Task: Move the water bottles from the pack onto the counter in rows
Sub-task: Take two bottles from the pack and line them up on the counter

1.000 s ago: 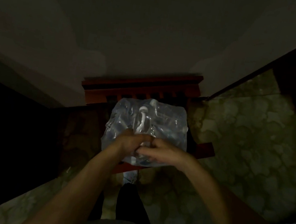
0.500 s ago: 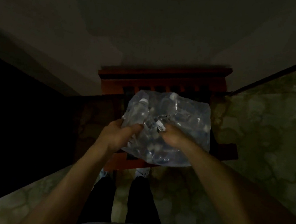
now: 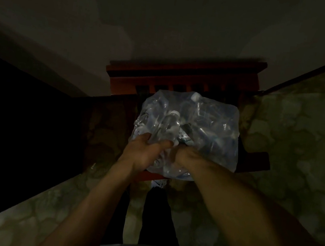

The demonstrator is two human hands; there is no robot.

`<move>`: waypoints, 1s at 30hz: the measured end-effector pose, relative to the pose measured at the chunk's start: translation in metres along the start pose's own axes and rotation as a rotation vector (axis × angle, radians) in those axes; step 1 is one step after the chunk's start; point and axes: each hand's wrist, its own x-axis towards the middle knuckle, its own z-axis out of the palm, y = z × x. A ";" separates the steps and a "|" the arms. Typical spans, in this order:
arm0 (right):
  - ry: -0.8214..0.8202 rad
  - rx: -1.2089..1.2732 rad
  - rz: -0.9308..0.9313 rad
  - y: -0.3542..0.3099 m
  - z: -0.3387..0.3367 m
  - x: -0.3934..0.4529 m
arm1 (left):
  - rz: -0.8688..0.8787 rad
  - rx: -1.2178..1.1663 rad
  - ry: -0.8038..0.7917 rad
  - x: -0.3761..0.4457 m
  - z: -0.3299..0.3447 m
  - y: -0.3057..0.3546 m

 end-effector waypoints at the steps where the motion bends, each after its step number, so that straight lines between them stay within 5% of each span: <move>1: 0.025 -0.016 -0.009 0.000 0.006 0.001 | 0.002 -0.002 0.002 0.000 -0.001 0.000; 12: 0.090 -0.050 -0.011 -0.007 -0.012 -0.013 | -0.037 0.004 0.040 0.000 -0.001 -0.003; 18: 0.280 -0.075 -0.131 0.007 -0.051 -0.041 | -0.027 -0.110 0.022 -0.002 0.012 -0.003; 23: 0.288 0.062 -0.256 0.017 -0.081 -0.068 | -0.041 -0.173 -0.002 -0.006 0.013 0.010; 30: 0.475 0.652 -0.345 0.020 -0.098 -0.108 | 0.009 -0.357 -0.046 -0.022 -0.018 0.040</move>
